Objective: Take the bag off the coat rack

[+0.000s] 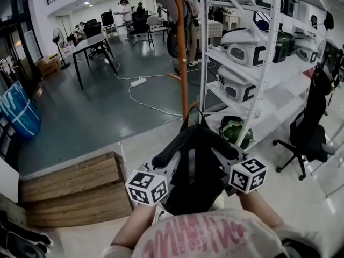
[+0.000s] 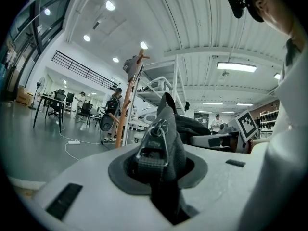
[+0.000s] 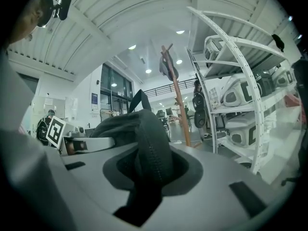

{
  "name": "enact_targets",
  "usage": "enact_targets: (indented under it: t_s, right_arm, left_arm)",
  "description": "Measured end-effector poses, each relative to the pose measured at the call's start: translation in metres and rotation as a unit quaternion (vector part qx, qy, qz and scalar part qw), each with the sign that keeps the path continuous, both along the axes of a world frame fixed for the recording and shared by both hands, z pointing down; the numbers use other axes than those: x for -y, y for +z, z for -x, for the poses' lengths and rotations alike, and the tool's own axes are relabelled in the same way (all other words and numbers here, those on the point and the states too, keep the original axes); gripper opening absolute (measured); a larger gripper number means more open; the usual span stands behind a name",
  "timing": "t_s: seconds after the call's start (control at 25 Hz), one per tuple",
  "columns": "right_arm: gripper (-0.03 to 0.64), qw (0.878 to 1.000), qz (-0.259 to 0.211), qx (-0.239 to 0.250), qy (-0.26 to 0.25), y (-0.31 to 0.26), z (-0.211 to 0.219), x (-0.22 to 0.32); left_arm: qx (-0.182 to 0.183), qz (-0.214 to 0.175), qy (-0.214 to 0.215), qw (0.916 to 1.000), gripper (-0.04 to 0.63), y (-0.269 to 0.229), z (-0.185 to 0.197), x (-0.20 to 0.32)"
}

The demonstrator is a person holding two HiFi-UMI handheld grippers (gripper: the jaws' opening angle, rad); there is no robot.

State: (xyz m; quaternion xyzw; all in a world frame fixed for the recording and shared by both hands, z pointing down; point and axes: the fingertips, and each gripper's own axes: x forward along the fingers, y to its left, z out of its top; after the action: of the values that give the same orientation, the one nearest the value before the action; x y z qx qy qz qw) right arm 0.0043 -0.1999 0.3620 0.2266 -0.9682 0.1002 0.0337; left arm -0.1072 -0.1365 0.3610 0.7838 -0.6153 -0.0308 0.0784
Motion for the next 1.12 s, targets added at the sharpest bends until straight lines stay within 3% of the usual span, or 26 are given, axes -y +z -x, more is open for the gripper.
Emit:
enact_targets:
  t_s: [0.4, 0.8, 1.12]
  right_arm:
    - [0.092, 1.0, -0.004, -0.013, 0.003, -0.012, -0.01, -0.032]
    - [0.089, 0.999, -0.036, 0.008, -0.009, -0.043, -0.056, -0.102]
    - [0.087, 0.999, -0.041, -0.001, 0.006, -0.047, -0.067, -0.123]
  left_arm:
    - [-0.005, -0.006, 0.007, 0.9999, 0.083, -0.01, -0.01, -0.032]
    - [0.031, -0.045, 0.003, 0.9985, 0.083, -0.045, -0.053, -0.102]
    - [0.035, -0.041, -0.016, 0.9984, 0.083, -0.048, -0.066, -0.122]
